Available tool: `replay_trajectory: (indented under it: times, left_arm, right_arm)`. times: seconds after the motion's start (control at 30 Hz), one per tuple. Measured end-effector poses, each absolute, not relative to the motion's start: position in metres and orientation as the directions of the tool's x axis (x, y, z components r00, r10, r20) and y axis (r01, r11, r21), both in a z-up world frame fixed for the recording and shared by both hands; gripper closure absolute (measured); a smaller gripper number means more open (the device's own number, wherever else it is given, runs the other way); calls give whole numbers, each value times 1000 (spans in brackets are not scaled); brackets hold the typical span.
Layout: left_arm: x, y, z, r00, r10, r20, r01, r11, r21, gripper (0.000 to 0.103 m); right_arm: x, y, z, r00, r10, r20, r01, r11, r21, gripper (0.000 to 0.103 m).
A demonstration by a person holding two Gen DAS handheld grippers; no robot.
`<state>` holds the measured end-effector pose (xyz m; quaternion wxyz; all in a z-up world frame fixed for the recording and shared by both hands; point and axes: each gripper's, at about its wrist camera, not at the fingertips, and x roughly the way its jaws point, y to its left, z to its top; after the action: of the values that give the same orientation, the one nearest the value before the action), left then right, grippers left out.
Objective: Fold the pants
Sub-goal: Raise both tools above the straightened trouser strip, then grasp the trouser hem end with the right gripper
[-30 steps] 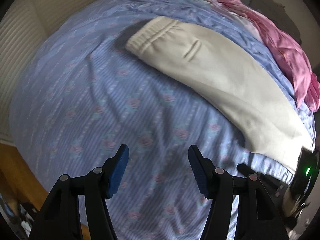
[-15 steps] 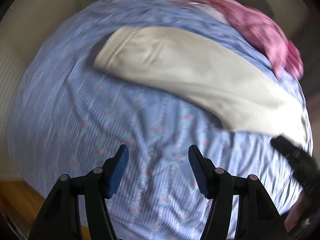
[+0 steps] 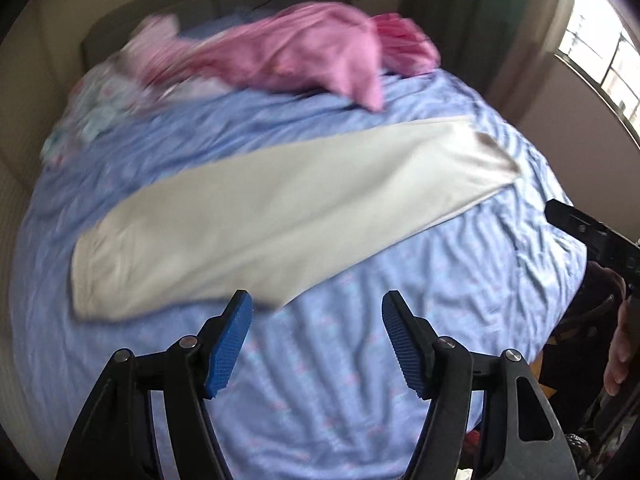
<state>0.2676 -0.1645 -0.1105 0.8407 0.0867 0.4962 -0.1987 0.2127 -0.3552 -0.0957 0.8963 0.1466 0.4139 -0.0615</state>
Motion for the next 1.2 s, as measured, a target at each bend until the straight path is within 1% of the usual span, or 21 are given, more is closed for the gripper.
replay_trajectory:
  times: [0.13, 0.2, 0.27, 0.4, 0.5, 0.63, 0.73, 0.9, 1.1, 1.2]
  left_arm:
    - [268, -232, -108, 447, -257, -857, 413, 909, -57, 37]
    - [269, -268, -109, 449, -234, -862, 370, 927, -59, 37]
    - [272, -300, -112, 439, -237, -866, 338, 937, -85, 37]
    - [278, -367, -115, 451, -214, -866, 272, 958, -95, 37]
    - [288, -411, -116, 449, -221, -866, 280, 955, -98, 37]
    - [312, -466, -119, 472, -203, -858, 303, 951, -58, 37]
    - [340, -506, -134, 477, -198, -856, 305, 951, -50, 37]
    - [380, -550, -163, 443, -169, -880, 277, 960, -45, 37]
    - [406, -585, -196, 409, -128, -903, 268, 963, -15, 37]
    - [418, -598, -215, 388, -90, -917, 268, 963, 19, 37]
  right_arm:
    - [210, -426, -98, 663, -16, -748, 262, 941, 213, 41]
    - [216, -462, -101, 663, 9, -749, 243, 943, 227, 41]
    - [226, -499, -104, 647, 30, -762, 217, 951, 222, 41]
    - [250, -573, -105, 656, 68, -752, 152, 964, 219, 41]
    - [269, -619, -104, 651, 62, -756, 135, 971, 196, 41]
    - [299, -673, -111, 651, 67, -756, 135, 970, 202, 41]
    - [328, -705, -128, 643, 81, -762, 115, 973, 201, 41]
    - [367, -742, -161, 616, 106, -780, 89, 975, 203, 41]
    - [415, -780, -213, 547, 181, -817, 82, 960, 267, 41]
    - [433, -795, -238, 518, 225, -825, 95, 944, 317, 41]
